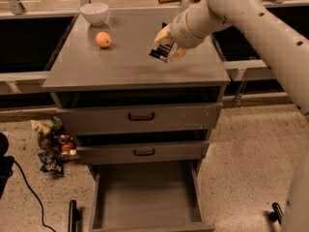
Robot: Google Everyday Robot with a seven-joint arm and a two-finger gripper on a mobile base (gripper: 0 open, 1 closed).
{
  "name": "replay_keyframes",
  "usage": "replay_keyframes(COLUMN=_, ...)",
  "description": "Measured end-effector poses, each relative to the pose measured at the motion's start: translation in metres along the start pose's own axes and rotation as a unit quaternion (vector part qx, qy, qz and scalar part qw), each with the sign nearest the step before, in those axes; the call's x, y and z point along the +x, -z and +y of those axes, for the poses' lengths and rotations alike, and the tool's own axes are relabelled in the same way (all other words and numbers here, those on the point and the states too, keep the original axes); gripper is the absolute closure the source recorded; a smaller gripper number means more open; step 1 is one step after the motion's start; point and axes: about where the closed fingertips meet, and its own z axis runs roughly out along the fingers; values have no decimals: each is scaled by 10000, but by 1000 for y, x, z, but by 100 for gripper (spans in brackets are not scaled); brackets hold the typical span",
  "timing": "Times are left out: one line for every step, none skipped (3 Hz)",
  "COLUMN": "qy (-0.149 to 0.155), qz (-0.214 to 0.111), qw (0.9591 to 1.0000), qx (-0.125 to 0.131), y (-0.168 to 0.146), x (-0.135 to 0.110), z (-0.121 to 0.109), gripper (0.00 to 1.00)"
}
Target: Pick rxbar blueberry from bottom drawer and place on counter
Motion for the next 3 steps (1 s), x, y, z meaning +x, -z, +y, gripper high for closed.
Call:
replay_keyframes(qy=-111, qz=39, qw=9999, qx=43, y=-6, x=22, z=4, gripper=81)
replay_keyframes(qy=-202, qz=48, qw=9998, qx=78, y=-11, x=34, z=7, gripper=58)
replay_keyframes(qy=-251, qz=54, qw=9996, qx=127, y=-13, x=42, z=9, gripper=34)
